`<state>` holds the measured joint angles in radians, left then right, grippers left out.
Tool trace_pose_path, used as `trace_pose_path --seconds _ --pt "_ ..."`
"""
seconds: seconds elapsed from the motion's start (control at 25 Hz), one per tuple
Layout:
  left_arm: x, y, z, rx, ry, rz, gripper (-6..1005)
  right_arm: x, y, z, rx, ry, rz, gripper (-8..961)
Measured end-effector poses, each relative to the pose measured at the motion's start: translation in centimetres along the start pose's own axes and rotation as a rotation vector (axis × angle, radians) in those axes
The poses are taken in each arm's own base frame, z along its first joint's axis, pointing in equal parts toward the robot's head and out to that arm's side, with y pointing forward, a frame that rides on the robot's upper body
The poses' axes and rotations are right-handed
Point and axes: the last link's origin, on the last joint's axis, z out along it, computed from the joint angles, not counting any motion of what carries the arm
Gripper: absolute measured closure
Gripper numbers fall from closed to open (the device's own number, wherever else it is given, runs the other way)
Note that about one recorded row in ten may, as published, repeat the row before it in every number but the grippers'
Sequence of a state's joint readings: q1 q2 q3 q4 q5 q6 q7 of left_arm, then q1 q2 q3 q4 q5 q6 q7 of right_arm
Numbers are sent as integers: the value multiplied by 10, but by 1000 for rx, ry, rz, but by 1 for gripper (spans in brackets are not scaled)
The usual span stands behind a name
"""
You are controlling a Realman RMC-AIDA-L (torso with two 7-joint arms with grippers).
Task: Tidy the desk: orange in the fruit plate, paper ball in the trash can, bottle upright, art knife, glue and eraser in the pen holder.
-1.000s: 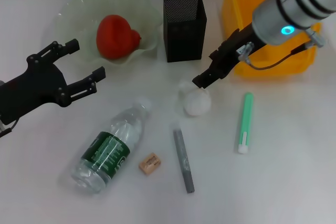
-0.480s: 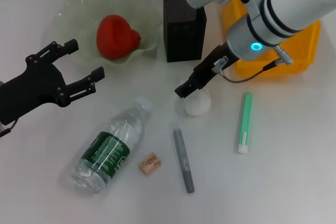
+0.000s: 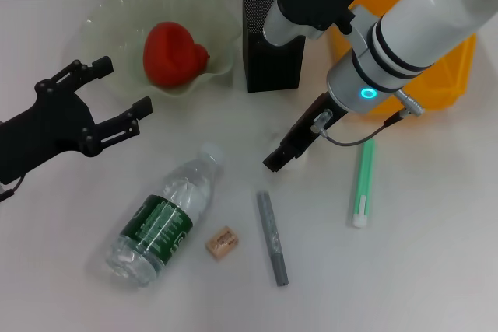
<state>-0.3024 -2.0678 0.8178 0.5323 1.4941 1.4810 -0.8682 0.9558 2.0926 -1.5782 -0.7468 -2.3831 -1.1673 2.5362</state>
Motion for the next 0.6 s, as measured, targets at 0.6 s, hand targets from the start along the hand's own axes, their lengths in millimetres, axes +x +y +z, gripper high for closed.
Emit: trace_pose_path --seconds 0.6 --pt "-1 -1 -2 14 -1 6 136 -1 -1 1 8 -5 3 345"
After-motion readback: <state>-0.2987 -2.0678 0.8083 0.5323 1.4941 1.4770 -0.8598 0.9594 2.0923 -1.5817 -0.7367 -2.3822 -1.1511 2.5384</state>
